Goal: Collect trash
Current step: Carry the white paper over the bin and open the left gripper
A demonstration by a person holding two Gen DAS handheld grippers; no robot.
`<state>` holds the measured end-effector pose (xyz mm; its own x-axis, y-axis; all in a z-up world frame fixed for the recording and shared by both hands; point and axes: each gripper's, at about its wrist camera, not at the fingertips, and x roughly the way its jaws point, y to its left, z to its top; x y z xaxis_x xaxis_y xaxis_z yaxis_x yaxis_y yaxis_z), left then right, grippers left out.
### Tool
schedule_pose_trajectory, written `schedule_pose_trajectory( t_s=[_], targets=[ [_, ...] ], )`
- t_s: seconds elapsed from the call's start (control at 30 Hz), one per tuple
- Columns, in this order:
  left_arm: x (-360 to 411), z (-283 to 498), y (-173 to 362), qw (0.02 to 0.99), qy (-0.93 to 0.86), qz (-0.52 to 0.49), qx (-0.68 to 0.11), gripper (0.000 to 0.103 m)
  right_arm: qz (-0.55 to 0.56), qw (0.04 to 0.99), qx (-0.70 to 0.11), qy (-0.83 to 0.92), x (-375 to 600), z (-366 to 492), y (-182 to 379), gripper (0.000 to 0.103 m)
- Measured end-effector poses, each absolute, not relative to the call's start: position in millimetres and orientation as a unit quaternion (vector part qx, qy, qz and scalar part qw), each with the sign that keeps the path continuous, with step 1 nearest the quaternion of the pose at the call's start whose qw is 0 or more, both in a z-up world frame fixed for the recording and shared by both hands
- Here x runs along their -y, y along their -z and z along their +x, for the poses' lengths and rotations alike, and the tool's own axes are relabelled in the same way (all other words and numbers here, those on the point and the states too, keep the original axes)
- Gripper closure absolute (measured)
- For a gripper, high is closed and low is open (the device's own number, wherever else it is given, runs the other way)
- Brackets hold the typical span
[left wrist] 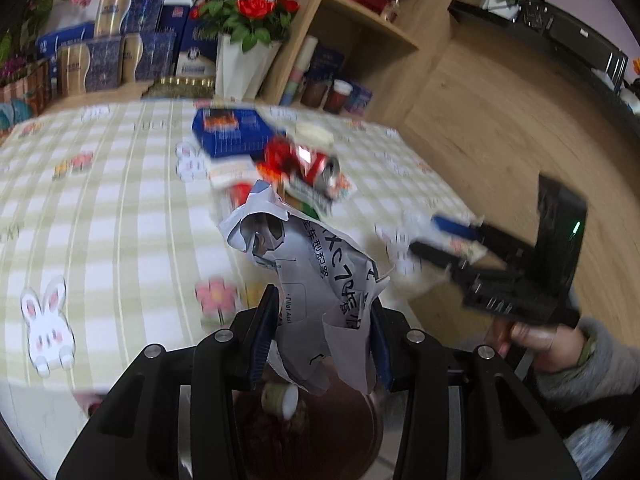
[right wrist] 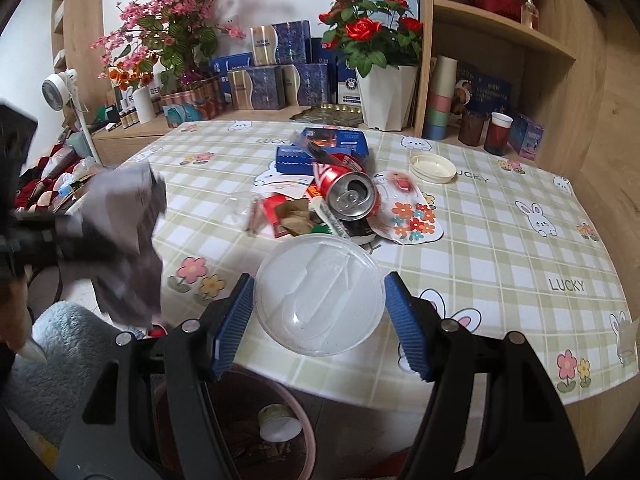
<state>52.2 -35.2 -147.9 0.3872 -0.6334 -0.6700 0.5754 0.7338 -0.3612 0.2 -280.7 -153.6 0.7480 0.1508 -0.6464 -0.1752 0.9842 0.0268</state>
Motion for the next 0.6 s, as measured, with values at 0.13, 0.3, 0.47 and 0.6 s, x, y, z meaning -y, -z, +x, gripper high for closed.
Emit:
schedule_pose_trajectory(
  t_s=[0.13, 0.3, 0.47, 0.6],
  targets=[
    [35, 26, 173, 0.816, 0.365, -0.016, -0.449, 0.061, -0.020, 0.937, -0.339, -0.087, 277, -18, 149, 0.036],
    [40, 6, 213, 0.790, 0.357, 0.019, -0.499, 0.061, -0.015, 0.935, -0.344, -0.083, 275, -34, 154, 0.036],
    [47, 0, 247, 0.765, 0.342, 0.038, -0.544, 0.061, -0.010, 0.933, -0.351, -0.080, 276, -44, 158, 0.036],
    [53, 1, 263, 0.754, 0.336, 0.045, -0.563, 0.059, -0.011, 0.932, -0.354, -0.080, 277, -47, 160, 0.036]
  ],
)
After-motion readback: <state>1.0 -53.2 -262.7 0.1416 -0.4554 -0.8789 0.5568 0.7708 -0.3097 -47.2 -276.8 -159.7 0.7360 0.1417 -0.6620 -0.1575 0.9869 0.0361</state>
